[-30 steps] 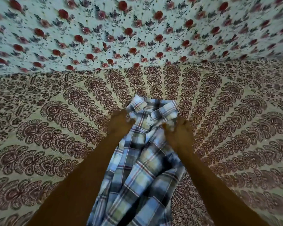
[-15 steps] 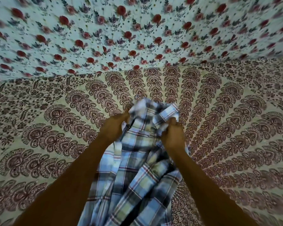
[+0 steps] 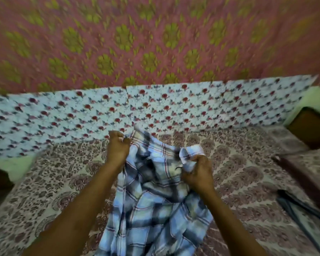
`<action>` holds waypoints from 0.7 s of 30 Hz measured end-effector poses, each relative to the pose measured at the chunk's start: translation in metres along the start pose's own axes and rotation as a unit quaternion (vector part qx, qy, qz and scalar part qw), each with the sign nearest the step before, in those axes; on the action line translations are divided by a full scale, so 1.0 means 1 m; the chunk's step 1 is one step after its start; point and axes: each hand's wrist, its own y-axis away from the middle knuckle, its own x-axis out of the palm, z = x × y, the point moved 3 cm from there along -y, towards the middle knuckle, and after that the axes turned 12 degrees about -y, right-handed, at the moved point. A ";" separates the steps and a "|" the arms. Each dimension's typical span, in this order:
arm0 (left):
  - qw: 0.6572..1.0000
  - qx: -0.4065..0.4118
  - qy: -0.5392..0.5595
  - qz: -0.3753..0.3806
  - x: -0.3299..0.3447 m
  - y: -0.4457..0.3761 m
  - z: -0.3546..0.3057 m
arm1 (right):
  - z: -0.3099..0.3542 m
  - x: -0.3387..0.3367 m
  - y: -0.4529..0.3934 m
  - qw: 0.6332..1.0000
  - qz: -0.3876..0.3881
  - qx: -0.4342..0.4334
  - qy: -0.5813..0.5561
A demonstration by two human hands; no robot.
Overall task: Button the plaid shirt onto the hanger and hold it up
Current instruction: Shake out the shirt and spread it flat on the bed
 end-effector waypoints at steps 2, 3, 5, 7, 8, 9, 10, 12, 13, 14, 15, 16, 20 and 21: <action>0.998 0.056 -0.027 -0.009 -0.033 0.026 -0.033 | 0.034 -0.031 0.024 0.993 0.016 -0.067 0.097; 0.995 0.098 -0.033 0.003 -0.046 0.039 -0.050 | 0.049 -0.047 0.032 0.989 0.014 -0.091 0.113; 0.982 0.180 -0.016 0.050 -0.075 0.075 -0.086 | 0.088 -0.089 0.054 0.987 -0.002 -0.115 0.109; 0.971 0.215 -0.002 0.108 -0.104 0.108 -0.117 | 0.119 -0.131 0.071 0.990 -0.031 -0.111 0.079; 0.963 0.234 0.002 0.132 -0.115 0.122 -0.128 | 0.131 -0.147 0.078 0.990 -0.045 -0.113 0.076; 0.955 0.261 -0.022 0.137 -0.130 0.142 -0.143 | 0.147 -0.167 0.093 0.986 -0.065 -0.130 0.082; 0.947 0.285 -0.082 0.125 -0.143 0.160 -0.155 | 0.159 -0.181 0.104 0.983 -0.090 -0.140 0.083; 0.923 0.313 -0.220 0.043 -0.170 0.196 -0.180 | 0.181 -0.214 0.132 0.971 -0.166 -0.163 0.048; 0.914 0.299 -0.276 -0.003 -0.182 0.208 -0.189 | 0.192 -0.226 0.142 0.963 -0.203 -0.176 0.026; 0.906 0.287 -0.309 -0.041 -0.195 0.224 -0.199 | 0.203 -0.241 0.156 0.951 -0.237 -0.199 0.012; 0.899 0.285 -0.326 -0.067 -0.204 0.239 -0.209 | 0.213 -0.254 0.169 0.942 -0.255 -0.219 0.005; 0.896 0.291 -0.325 -0.088 -0.215 0.257 -0.218 | 0.221 -0.267 0.183 0.934 -0.265 -0.239 -0.001; 0.890 0.303 -0.291 -0.176 -0.245 0.318 -0.247 | 0.252 -0.302 0.230 0.910 -0.287 -0.297 -0.034; 0.884 0.305 -0.291 -0.203 -0.254 0.334 -0.252 | 0.260 -0.309 0.243 0.902 -0.288 -0.319 -0.054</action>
